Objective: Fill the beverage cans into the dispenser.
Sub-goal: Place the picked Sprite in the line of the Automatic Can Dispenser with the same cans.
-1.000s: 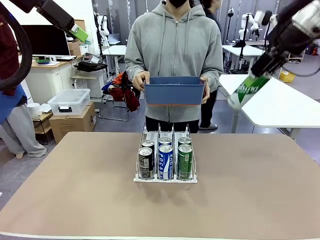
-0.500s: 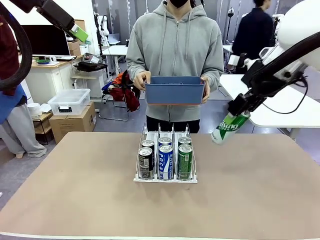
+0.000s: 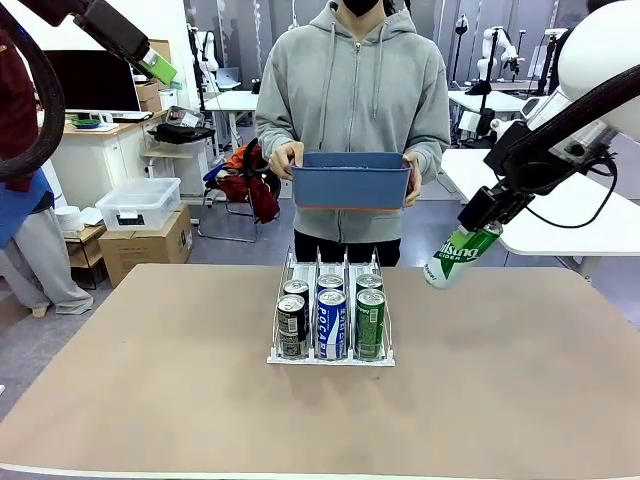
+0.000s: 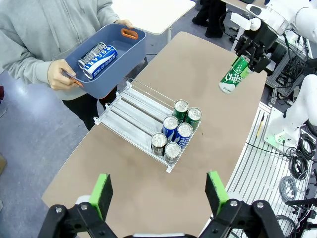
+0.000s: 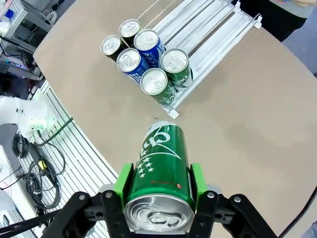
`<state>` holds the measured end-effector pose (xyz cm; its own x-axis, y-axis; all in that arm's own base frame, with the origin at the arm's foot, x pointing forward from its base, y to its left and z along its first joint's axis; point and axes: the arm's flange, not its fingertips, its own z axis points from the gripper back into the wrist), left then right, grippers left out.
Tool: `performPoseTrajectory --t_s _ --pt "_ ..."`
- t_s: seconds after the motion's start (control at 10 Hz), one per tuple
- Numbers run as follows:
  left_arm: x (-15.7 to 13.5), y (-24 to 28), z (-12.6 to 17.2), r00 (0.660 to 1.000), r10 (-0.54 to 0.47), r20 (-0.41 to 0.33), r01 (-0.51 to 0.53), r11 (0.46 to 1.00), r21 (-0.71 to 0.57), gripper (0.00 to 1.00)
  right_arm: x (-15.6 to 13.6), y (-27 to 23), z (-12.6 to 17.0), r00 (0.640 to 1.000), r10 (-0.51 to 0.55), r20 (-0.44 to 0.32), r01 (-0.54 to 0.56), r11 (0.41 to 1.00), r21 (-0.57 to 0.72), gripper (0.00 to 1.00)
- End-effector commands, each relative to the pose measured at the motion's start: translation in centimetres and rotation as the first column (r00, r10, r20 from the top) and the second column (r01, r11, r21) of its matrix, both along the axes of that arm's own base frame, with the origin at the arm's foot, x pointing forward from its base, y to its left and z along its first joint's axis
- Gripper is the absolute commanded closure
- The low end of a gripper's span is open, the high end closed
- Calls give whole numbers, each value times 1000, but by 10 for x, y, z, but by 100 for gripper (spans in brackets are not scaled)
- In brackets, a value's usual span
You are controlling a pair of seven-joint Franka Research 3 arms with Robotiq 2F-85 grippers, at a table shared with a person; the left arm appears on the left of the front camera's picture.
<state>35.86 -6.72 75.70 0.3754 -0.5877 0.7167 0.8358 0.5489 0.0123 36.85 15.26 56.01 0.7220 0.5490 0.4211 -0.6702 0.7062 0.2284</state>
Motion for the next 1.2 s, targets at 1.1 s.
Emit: performPoseTrajectory --t_s 1.1 --pt "0 0 0 1000 0 1 0 1000 0 0 -27 70 -38 967 -250 41 253 957 -142 42"
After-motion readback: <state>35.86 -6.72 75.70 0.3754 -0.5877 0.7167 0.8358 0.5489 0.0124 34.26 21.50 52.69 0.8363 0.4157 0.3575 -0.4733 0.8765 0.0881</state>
